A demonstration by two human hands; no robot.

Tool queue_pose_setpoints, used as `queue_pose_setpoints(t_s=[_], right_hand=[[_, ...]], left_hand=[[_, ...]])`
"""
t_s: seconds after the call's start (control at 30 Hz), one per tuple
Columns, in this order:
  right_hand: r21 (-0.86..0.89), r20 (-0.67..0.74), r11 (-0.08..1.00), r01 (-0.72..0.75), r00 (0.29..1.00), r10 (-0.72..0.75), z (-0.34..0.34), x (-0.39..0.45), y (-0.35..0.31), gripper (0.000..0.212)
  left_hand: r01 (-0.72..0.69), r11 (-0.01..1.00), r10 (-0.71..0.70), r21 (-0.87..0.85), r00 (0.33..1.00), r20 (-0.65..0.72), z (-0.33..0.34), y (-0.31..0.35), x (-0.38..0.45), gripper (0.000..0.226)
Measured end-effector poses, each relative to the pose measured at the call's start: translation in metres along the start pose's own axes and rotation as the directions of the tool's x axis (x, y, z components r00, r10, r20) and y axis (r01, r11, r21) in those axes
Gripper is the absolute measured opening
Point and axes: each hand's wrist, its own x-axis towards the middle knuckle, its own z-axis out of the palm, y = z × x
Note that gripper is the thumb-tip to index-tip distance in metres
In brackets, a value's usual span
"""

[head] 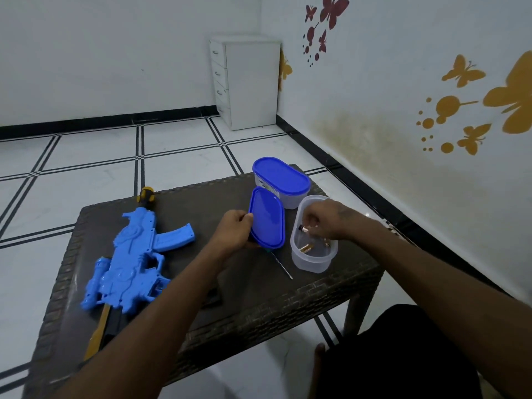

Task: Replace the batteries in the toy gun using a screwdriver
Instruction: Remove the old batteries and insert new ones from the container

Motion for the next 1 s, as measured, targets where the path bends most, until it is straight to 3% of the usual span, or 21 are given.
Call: queue_pose_setpoints(t_s=[0.13, 0.27, 0.47, 0.57, 0.7, 0.83, 1.0], right_hand=[[0.005, -0.02, 0.996, -0.088, 0.996, 0.088, 0.012, 0.007, -0.003, 0.034], [-0.045, -0.064, 0.992, -0.119, 0.991, 0.116, 0.018, 0.012, -0.005, 0.028], [-0.078, -0.081, 0.99, -0.114, 0.991, 0.108, 0.016, 0.009, -0.003, 0.018], [-0.07, -0.178, 0.994, -0.09, 0.981, 0.076, 0.013, 0.005, -0.001, 0.014], [-0.044, -0.225, 0.988, -0.148, 0.965, 0.134, 0.004, 0.007, -0.008, 0.023], [-0.046, -0.319, 0.995, -0.092, 0.945, 0.072, -0.004, 0.003, -0.016, 0.015], [0.158, -0.301, 0.987, 0.038, 0.953, 0.012, -0.012, -0.002, -0.041, 0.029]], left_hand=[[0.095, 0.993, -0.098, -0.075, 0.994, -0.045, -0.001, 0.005, 0.02, 0.023], [0.167, 0.977, -0.17, -0.136, 0.985, -0.007, 0.004, 0.004, 0.027, 0.021], [0.178, 0.984, -0.18, 0.028, 0.981, 0.071, 0.01, -0.006, 0.028, 0.019], [0.091, 0.965, -0.093, 0.245, 0.996, -0.005, 0.008, -0.012, 0.031, 0.015], [-0.076, 0.843, 0.112, 0.532, 0.993, -0.035, 0.003, -0.015, 0.027, 0.017], [-0.113, 0.798, 0.143, 0.591, 0.99, -0.003, -0.002, -0.015, 0.02, 0.018], [-0.183, 0.778, 0.249, 0.6, 0.968, -0.028, -0.023, -0.018, 0.002, 0.017]])
